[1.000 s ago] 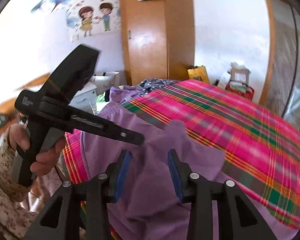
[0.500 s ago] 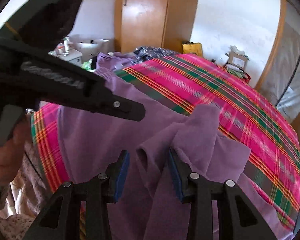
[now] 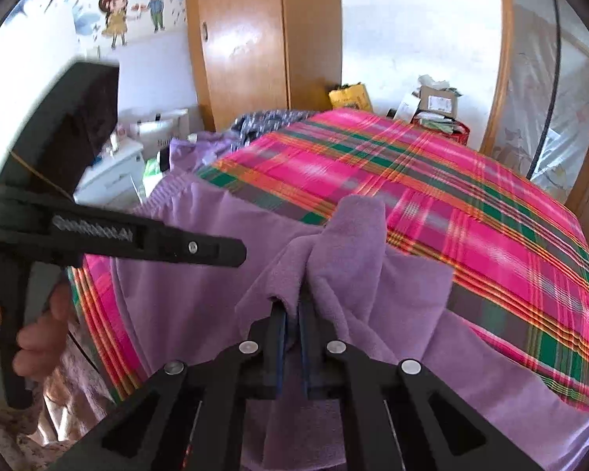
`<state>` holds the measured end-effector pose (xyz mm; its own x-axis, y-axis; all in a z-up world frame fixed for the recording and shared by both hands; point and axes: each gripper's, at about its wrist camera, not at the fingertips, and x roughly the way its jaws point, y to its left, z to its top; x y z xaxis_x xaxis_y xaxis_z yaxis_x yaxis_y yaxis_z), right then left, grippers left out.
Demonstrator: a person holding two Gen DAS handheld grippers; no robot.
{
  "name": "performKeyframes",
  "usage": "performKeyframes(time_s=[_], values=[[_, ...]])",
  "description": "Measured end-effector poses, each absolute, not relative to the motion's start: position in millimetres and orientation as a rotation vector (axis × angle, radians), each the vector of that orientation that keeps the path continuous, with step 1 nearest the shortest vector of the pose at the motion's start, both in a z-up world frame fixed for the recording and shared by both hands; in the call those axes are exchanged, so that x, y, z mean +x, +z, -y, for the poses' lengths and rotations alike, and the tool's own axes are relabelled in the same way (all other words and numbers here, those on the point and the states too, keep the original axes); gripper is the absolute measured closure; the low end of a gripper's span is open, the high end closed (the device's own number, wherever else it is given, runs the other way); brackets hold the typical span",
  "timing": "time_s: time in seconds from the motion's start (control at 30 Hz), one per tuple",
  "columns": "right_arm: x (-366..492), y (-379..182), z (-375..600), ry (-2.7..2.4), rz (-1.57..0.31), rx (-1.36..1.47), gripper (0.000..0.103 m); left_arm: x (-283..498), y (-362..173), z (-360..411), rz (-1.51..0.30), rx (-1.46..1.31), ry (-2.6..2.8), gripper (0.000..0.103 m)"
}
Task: Fold clothes
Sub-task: 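Move the right gripper to the fleece fold and pinch it, then lift the pinched fleece fold with the right gripper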
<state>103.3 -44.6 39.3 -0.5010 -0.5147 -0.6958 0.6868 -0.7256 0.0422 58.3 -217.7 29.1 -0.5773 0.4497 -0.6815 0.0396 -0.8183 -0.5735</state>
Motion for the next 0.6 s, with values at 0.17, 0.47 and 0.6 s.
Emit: performKeyframes(time_s=[0.17, 0.47, 0.6], values=[[103.1, 61.8, 2.9, -2.308, -0.193, 0.870, 0.098, 57.1, 31.4, 206.0, 0.778, -1.292, 2.452, 0.084], [102.9, 76.5, -85.8, -2.519, -0.038, 0.864, 0.098, 48.9, 33.2, 173.4, 0.699, -1.310, 2.406, 0.084], [105.4, 73.3, -120.7, -2.591, 0.010, 0.889, 0.098, 44.8, 31.1, 159.5, 0.665, -1.330, 2.386, 0.084]])
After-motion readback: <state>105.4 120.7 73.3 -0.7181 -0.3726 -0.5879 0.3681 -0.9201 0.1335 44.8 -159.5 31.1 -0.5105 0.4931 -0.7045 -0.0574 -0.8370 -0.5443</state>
